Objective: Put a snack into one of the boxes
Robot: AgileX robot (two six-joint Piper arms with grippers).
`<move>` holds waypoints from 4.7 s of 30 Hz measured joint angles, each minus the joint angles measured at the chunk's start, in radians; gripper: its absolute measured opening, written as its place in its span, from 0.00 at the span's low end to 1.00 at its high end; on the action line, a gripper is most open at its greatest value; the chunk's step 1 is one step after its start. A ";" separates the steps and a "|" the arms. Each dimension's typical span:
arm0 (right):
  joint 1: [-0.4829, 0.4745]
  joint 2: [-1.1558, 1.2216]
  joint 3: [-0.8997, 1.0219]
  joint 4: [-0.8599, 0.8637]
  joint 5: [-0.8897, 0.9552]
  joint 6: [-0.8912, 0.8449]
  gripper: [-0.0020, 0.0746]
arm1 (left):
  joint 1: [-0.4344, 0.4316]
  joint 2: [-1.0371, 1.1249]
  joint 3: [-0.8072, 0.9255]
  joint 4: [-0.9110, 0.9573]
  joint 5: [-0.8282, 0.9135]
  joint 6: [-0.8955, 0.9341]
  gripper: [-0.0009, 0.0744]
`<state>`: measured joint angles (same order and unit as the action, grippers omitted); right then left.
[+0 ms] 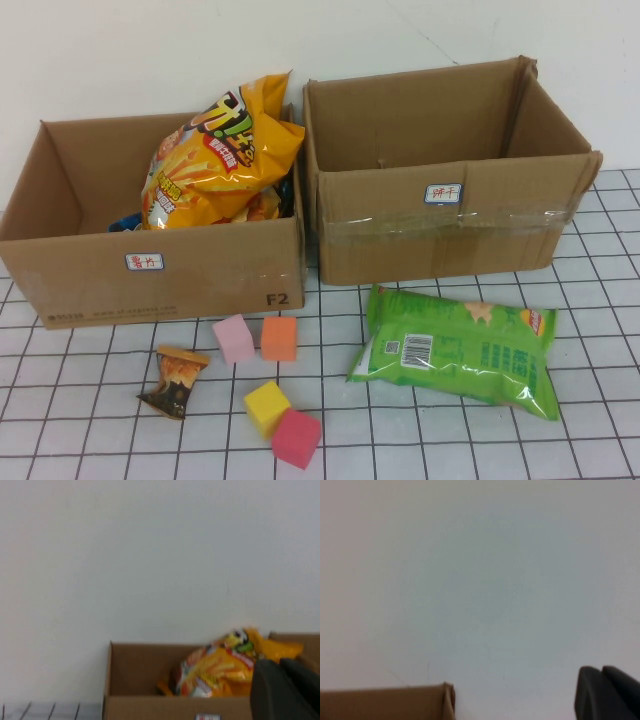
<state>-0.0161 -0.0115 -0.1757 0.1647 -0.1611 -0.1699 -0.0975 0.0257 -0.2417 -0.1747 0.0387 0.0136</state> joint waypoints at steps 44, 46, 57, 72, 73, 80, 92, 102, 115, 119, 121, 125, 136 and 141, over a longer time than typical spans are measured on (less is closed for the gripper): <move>0.000 0.645 -0.229 0.038 0.699 -0.066 0.03 | -0.274 1.687 -0.784 0.265 0.594 -0.069 0.89; 0.000 0.645 -0.229 0.036 0.695 -0.066 0.03 | -0.274 1.739 -0.808 0.309 0.593 -0.139 0.89; 0.000 0.645 -0.229 0.034 0.687 -0.066 0.03 | -0.274 1.847 -0.861 0.299 0.592 -0.200 0.69; 0.000 0.645 -0.229 0.034 0.681 -0.066 0.03 | -0.305 1.627 -0.953 0.196 0.795 -0.079 0.25; 0.000 0.645 -0.229 0.034 0.679 -0.066 0.03 | -0.318 1.605 -0.990 0.185 0.807 -0.065 0.25; 0.000 0.645 -0.229 0.034 0.677 -0.066 0.03 | -0.409 1.562 -1.270 0.156 0.611 -0.036 0.25; 0.000 0.645 -0.229 0.056 0.677 -0.066 0.03 | -0.437 1.910 -1.645 0.104 0.385 -0.021 0.25; 0.000 0.645 -0.229 0.091 0.713 -0.198 0.03 | -0.439 2.132 -1.902 0.103 0.636 0.014 0.83; 0.132 0.833 -0.235 0.444 0.723 -0.706 0.26 | -0.439 2.022 -2.168 0.110 1.130 0.042 0.12; 0.192 0.931 -0.264 0.471 0.721 -0.800 0.60 | -0.439 1.916 -2.174 0.138 1.208 0.061 0.04; 0.209 0.976 -0.286 0.474 0.721 -0.839 0.75 | -0.439 1.862 -2.172 0.166 1.221 0.074 0.02; 0.230 1.077 -0.350 0.478 0.691 -0.897 0.88 | -0.439 1.742 -2.094 0.175 1.225 0.085 0.02; 0.277 1.353 -0.570 0.496 0.630 -1.074 0.91 | -0.439 1.318 -1.495 0.249 1.229 0.089 0.02; 0.371 1.504 -0.629 0.513 0.537 -1.230 0.91 | -0.439 1.119 -1.146 0.250 1.170 0.051 0.01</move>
<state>0.3553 1.4921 -0.8044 0.6780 0.3758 -1.3994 -0.5364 1.1446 -1.3878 0.0749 1.2083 0.0649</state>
